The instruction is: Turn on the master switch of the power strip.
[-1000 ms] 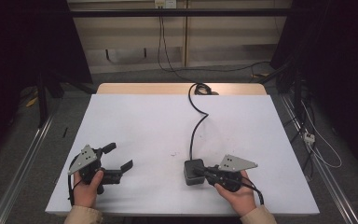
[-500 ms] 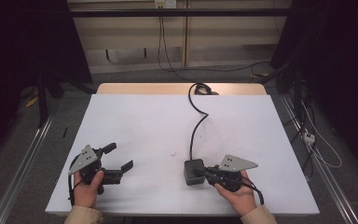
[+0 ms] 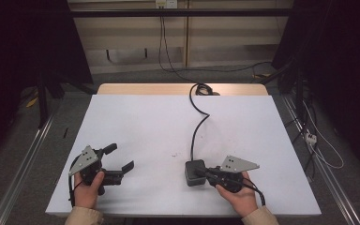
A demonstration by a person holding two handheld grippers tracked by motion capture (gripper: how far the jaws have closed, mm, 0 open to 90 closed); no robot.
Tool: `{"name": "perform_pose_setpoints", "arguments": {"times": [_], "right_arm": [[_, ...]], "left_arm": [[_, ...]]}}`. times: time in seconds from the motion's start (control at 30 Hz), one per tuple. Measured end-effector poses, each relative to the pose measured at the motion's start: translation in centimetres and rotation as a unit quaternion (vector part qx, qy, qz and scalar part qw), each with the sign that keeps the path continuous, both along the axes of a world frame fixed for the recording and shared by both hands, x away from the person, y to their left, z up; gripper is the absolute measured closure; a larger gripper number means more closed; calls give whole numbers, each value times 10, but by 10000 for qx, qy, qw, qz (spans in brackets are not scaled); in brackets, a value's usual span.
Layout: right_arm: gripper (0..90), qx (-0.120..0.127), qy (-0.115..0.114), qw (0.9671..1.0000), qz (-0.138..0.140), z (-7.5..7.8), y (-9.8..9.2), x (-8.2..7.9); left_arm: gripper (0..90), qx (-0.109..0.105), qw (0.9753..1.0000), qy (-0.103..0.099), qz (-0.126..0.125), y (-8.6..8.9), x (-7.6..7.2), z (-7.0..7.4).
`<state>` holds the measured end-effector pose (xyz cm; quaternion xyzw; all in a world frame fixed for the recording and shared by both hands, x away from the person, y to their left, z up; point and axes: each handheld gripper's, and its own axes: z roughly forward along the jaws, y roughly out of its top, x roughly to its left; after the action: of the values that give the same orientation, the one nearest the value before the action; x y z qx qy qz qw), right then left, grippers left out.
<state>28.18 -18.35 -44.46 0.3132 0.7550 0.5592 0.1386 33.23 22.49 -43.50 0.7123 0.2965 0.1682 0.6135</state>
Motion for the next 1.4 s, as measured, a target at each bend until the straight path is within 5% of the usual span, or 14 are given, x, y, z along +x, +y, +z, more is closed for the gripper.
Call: {"name": "perform_pose_setpoints", "arguments": {"times": [1.4], "right_arm": [[900, -74, -39, 10000, 33, 0, 0, 0]], "left_arm": [[33, -13, 10000, 3, 0, -1, -1, 0]]}}
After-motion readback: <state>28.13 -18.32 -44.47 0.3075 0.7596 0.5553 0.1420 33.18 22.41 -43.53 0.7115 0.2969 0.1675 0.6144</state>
